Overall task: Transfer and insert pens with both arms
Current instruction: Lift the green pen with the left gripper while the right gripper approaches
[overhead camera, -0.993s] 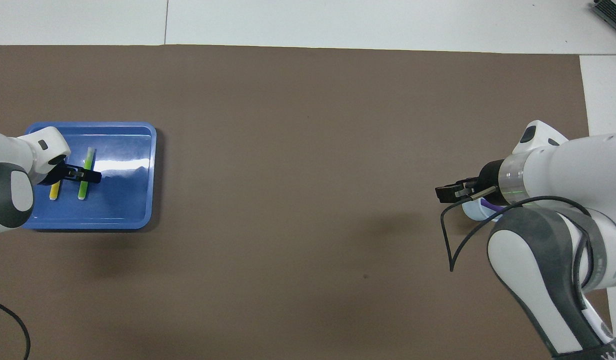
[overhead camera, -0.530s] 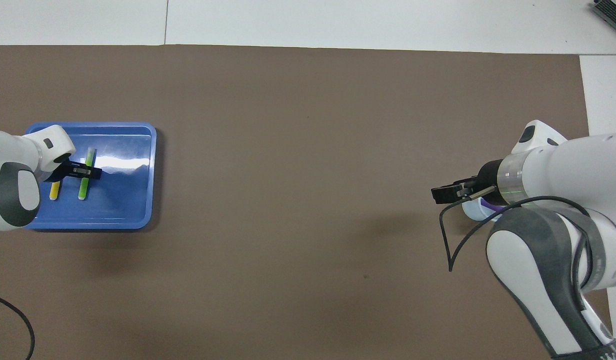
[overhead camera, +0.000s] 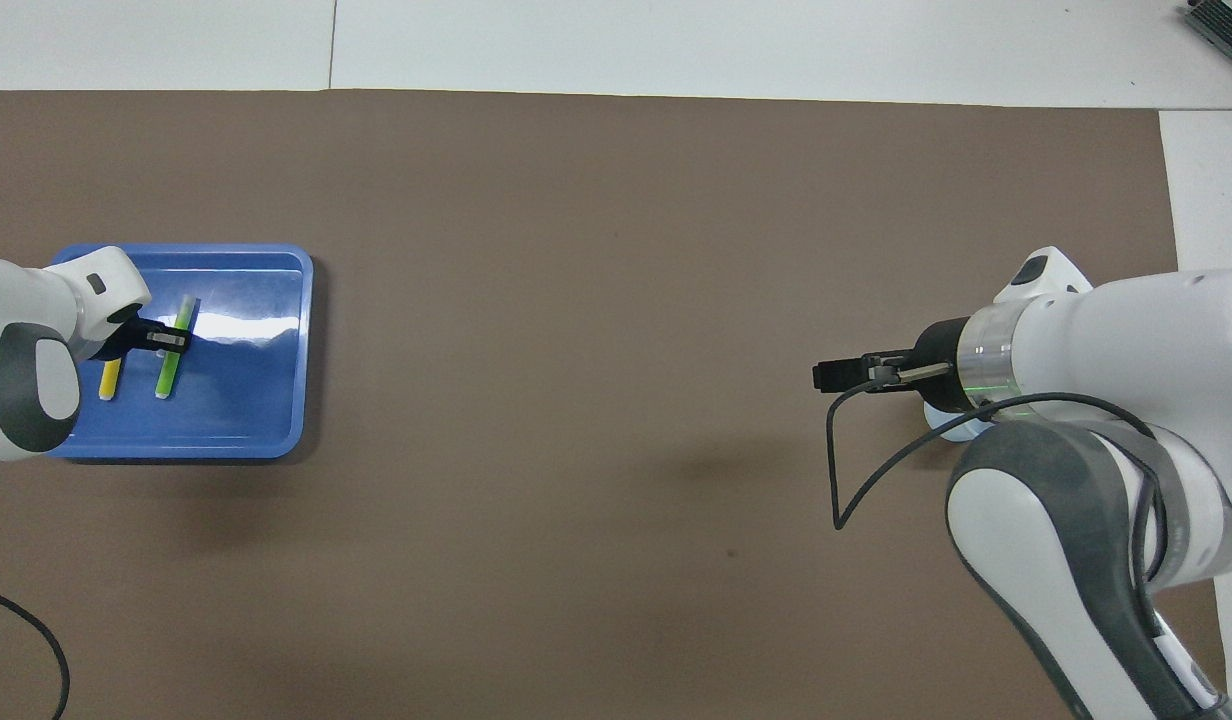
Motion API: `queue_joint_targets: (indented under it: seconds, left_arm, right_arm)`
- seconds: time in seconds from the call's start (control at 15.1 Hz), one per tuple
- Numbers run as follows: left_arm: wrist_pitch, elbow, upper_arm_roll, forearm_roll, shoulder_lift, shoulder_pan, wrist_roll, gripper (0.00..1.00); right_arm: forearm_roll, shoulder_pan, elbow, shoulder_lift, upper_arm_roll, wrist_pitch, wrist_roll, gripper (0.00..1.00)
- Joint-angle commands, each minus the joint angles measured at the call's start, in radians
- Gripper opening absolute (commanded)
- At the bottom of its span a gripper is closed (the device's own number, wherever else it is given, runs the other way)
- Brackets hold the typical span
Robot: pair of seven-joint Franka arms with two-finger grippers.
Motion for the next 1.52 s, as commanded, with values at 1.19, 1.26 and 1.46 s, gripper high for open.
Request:
queue_joint_targets:
  seconds: [1.19, 1.26, 1.46]
  left_arm:
    - [-0.6, 0.173, -0.011, -0.48, -0.238, -0.18, -1.289, 0.0]
    - [-0.601, 0.171, -0.013, -0.519, -0.241, -0.188, -1.383, 0.0]
    - [-0.603, 0.168, -0.013, -0.594, -0.254, -0.219, -1.626, 0.0]
  right_arm:
    - [0.363, 0.177, 0.004, 0.017, 0.002, 0.258, 0.352, 1.0]
    - [0.388, 0.201, 0.003, 0.021, 0.002, 0.299, 0.396, 0.99]
    - [0.396, 0.304, 0.009, 0.037, 0.002, 0.445, 0.562, 0.99]
